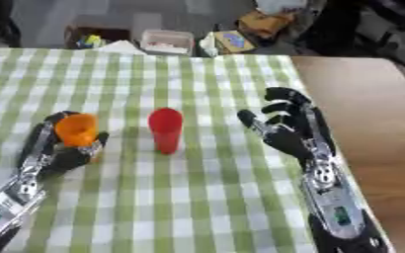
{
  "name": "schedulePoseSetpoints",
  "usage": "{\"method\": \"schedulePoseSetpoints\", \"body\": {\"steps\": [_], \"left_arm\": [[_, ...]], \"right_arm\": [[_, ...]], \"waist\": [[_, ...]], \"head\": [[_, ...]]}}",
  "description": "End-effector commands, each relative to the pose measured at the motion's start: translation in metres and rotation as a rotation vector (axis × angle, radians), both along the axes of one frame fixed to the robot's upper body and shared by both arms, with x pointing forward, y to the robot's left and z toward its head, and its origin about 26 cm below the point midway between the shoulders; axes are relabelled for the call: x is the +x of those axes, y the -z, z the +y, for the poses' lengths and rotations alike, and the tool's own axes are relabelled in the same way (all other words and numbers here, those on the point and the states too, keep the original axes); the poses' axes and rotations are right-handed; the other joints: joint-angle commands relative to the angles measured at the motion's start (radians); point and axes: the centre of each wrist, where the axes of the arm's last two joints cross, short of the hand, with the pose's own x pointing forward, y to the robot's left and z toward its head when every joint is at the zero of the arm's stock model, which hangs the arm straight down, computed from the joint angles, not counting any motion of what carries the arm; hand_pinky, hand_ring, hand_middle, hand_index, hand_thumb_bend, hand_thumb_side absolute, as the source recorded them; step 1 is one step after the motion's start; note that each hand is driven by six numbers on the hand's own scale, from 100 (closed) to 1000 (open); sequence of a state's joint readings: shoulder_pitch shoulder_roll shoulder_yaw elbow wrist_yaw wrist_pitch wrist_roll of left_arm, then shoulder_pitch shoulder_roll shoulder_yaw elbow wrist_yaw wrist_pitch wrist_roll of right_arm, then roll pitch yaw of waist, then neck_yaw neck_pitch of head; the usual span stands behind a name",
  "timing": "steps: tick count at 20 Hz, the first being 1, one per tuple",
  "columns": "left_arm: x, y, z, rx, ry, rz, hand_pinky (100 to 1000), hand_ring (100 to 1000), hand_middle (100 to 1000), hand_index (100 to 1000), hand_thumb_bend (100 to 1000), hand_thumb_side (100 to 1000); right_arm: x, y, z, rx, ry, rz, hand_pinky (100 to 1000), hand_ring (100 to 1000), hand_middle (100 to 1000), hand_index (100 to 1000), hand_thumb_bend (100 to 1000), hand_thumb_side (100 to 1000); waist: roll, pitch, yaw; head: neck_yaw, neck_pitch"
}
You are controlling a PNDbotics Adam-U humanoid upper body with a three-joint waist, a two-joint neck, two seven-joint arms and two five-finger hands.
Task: Pour the contents of one cup into another cup.
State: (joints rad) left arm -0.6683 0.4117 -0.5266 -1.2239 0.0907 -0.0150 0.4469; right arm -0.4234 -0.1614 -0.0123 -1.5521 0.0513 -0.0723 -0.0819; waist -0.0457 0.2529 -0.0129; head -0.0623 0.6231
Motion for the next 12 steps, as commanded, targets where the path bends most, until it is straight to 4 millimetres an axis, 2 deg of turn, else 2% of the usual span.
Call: {"method": "schedulePoseSetpoints", "body": {"steps": [1, 4, 7, 12], "left_arm": [[0.001, -0.005, 0.001, -0.017, -0.023, -0.024, 186, 312, 171, 538, 109, 100], [-0.003, -0.014, 0.0, -0.028, -0.036, -0.07, 179, 308, 166, 532, 100, 100], [-0.01, -0.031, -0.003, -0.041, -0.031, -0.131, 177, 306, 164, 531, 100, 100], [-0.033, -0.063, -0.007, -0.066, 0.002, -0.211, 178, 308, 165, 533, 100, 100]], "right_arm": [[0.001, -0.01, -0.002, 0.001, 0.001, -0.03, 450, 600, 643, 726, 723, 311], [0.001, -0.009, -0.002, -0.001, 0.003, -0.028, 449, 600, 643, 726, 724, 308], [0.001, -0.009, -0.004, -0.007, 0.008, -0.027, 449, 599, 644, 726, 727, 304], [0.005, -0.009, -0.008, -0.075, 0.018, -0.027, 448, 601, 651, 726, 737, 287]], "waist": [[0.001, -0.014, 0.0], [0.002, -0.014, 0.003], [0.005, -0.014, 0.006], [0.011, -0.015, 0.019]], "head": [[0.003, -0.007], [0.003, -0.007], [0.001, -0.01], [-0.008, -0.013]]}}
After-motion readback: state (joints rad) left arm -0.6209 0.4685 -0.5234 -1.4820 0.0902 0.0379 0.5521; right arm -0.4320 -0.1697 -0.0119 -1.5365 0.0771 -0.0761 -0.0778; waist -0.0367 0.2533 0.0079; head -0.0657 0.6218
